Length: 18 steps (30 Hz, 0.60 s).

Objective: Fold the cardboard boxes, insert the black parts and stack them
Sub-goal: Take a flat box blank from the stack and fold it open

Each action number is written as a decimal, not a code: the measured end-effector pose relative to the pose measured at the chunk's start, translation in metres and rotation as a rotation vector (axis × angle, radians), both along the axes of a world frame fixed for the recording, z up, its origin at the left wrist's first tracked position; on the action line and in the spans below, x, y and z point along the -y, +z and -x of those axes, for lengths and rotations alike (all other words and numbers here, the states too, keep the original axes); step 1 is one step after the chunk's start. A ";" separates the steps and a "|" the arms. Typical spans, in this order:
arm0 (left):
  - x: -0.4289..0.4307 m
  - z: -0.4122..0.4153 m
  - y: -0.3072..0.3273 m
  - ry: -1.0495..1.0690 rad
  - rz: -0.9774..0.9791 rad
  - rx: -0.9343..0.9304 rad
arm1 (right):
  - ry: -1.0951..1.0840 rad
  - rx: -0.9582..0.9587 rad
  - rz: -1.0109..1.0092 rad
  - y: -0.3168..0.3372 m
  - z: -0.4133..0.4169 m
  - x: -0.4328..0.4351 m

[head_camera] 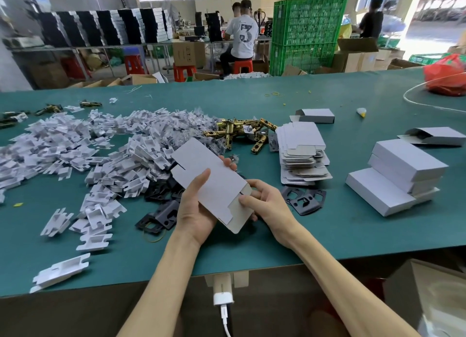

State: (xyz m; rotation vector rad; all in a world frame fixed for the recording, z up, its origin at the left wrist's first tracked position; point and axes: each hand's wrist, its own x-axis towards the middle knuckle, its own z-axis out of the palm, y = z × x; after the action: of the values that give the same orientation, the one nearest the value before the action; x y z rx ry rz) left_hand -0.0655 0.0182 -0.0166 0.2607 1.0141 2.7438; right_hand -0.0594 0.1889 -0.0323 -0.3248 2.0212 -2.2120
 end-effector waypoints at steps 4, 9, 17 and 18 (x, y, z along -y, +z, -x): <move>-0.001 0.000 0.001 -0.040 0.016 -0.001 | -0.017 0.001 -0.010 -0.001 0.001 -0.001; 0.000 0.001 -0.004 0.020 0.028 -0.044 | -0.025 -0.011 0.056 -0.003 0.000 -0.002; -0.002 0.001 -0.005 0.033 0.005 -0.022 | -0.064 -0.014 0.052 -0.002 -0.001 -0.001; -0.002 0.001 -0.004 0.034 0.008 -0.024 | -0.063 -0.014 0.042 -0.002 -0.001 -0.001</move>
State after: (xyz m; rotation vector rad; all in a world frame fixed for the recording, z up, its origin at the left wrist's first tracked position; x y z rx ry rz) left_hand -0.0664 0.0198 -0.0211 0.2780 1.0439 2.7726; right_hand -0.0582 0.1898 -0.0345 -0.2860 2.0213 -2.2982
